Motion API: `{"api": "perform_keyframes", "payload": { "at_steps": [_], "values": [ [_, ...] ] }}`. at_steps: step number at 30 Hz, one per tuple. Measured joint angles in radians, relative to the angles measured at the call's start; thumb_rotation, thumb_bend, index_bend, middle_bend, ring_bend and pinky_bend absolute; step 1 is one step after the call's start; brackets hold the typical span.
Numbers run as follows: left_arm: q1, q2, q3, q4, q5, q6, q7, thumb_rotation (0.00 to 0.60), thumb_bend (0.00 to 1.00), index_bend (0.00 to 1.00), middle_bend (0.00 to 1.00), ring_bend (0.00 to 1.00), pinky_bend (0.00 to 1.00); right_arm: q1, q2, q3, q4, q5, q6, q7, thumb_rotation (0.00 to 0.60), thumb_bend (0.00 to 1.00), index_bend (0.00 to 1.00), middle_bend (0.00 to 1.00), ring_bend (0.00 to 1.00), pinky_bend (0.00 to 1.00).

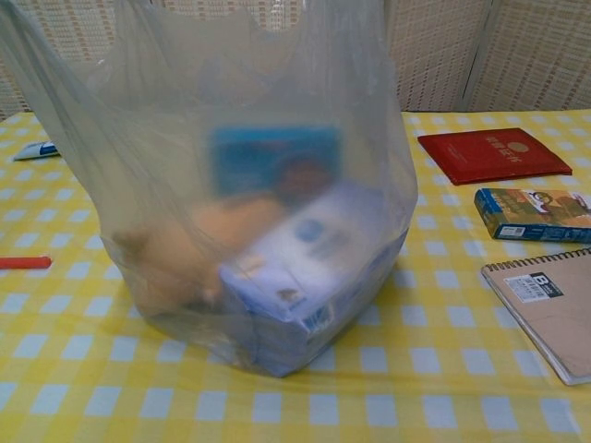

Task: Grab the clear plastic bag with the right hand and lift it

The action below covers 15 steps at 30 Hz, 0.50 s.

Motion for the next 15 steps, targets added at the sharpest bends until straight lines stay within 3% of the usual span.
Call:
{"api": "perform_keyframes", "payload": {
  "at_steps": [8,15],
  "values": [
    [0.003,0.013,-0.002,-0.001,-0.011,0.0,-0.032,0.6,0.22,0.0,0.1,0.09,0.12,0.156,0.031,0.021,-0.048,-0.028,-0.129,0.092,0.6,0.27,0.0,0.0,0.0,0.0],
    [0.013,0.024,-0.005,0.002,-0.021,0.011,-0.058,0.6,0.22,0.0,0.1,0.09,0.12,0.239,0.017,0.037,-0.067,-0.043,-0.166,0.165,0.6,0.27,0.0,0.0,0.0,0.0]
  ]
}}
